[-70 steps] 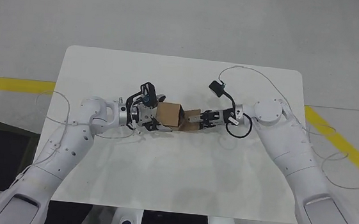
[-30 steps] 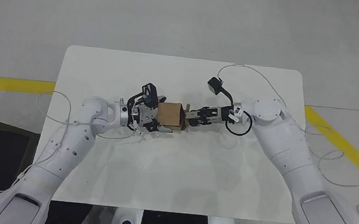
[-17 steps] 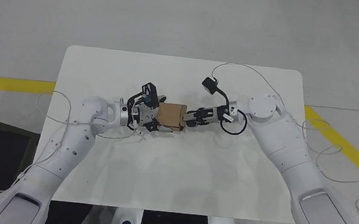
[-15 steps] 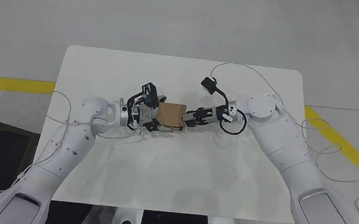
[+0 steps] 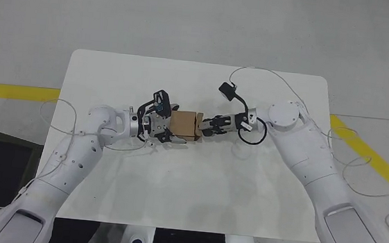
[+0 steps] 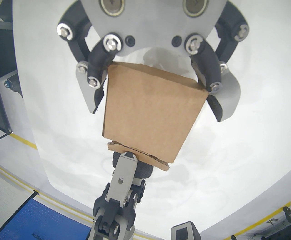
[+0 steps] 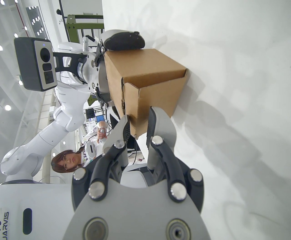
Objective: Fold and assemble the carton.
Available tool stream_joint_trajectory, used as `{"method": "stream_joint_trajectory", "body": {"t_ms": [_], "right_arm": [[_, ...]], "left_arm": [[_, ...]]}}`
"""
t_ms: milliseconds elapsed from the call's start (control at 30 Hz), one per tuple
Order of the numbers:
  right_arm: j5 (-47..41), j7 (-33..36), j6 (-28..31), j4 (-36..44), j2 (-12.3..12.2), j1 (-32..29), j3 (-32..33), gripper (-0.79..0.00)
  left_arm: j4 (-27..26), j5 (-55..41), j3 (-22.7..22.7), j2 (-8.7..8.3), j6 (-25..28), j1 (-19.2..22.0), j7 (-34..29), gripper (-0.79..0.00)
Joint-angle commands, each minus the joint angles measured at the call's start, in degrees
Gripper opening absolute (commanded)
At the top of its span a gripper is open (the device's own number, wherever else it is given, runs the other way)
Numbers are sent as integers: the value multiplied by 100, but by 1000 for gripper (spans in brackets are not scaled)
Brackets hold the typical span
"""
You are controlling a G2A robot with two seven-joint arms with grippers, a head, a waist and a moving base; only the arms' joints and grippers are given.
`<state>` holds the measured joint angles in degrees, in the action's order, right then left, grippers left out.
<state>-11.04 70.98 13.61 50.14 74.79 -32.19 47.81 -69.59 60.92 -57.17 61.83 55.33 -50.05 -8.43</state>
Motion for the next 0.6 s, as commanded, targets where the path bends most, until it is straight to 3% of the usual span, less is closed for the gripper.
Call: {"method": "stream_joint_trajectory", "body": {"t_ms": [0,567], "right_arm": [[18,-3,-26,38,-5,-19,4,-653],[214,57,-208,153,76,100,-190,-699]], "left_arm": [[-1,-3,-1,0,0,-1,-4,0],[-19,-16,-5,3,11,-5,-20,0]]}}
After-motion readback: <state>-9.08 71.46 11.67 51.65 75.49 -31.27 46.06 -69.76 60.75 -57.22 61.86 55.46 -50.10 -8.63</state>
